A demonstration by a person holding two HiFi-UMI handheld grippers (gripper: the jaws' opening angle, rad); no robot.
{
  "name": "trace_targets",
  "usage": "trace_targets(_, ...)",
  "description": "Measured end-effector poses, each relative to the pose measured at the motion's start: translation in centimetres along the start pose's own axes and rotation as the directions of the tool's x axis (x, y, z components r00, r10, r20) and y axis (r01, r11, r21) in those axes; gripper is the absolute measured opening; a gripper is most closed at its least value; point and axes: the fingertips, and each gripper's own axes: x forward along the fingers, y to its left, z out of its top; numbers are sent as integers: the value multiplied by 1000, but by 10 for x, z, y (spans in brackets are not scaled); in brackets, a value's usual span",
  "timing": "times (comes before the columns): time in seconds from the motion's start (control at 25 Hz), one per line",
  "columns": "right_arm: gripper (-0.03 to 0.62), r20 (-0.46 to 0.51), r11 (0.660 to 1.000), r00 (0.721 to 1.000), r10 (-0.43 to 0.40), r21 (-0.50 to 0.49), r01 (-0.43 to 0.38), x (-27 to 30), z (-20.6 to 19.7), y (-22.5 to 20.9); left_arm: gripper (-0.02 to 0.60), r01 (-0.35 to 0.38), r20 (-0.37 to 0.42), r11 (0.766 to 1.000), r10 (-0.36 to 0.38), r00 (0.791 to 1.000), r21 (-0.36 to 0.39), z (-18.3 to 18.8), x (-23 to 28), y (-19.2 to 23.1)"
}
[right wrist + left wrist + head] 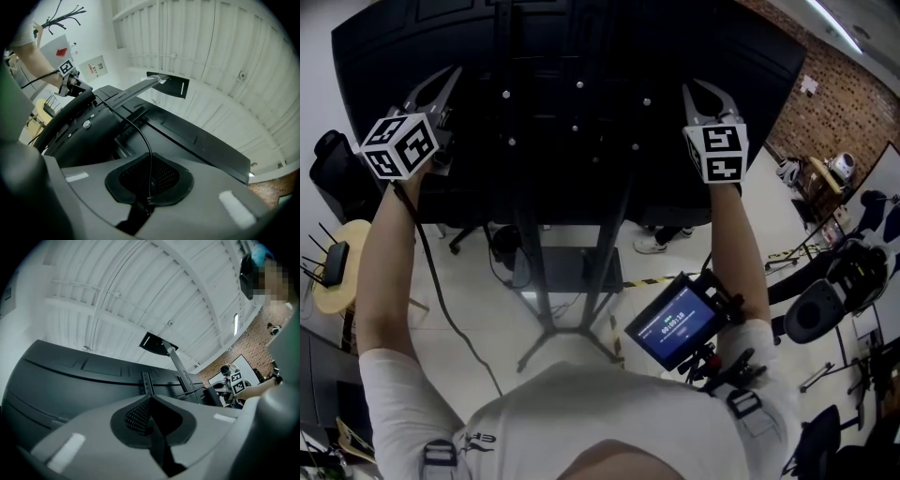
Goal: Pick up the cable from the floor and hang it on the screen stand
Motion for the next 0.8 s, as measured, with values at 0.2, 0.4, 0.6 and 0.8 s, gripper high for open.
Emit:
trace_targets(0.2,29,-3,1000,1000,17,-15,-17,-5,-3,5,3,9,-13,1000,-9,1000,2,-8,2,-7)
trace_targets(0.4,29,-10,1000,1000,28,-1,-28,-10,-11,18,2,12,-17,1000,-12,1000,-4,-17,-5,-6)
trace_targets(0.6,29,-14,998,998,59,17,-58,-14,-16,30,2,6,-23,1000,-7,1000,-7,-22,-13,-8)
trace_targets(0.8,29,-19,996,998,68,57,-67,-13,-23,35,3,-3,-30,1000,3,1000,-11,-27,-15,-8)
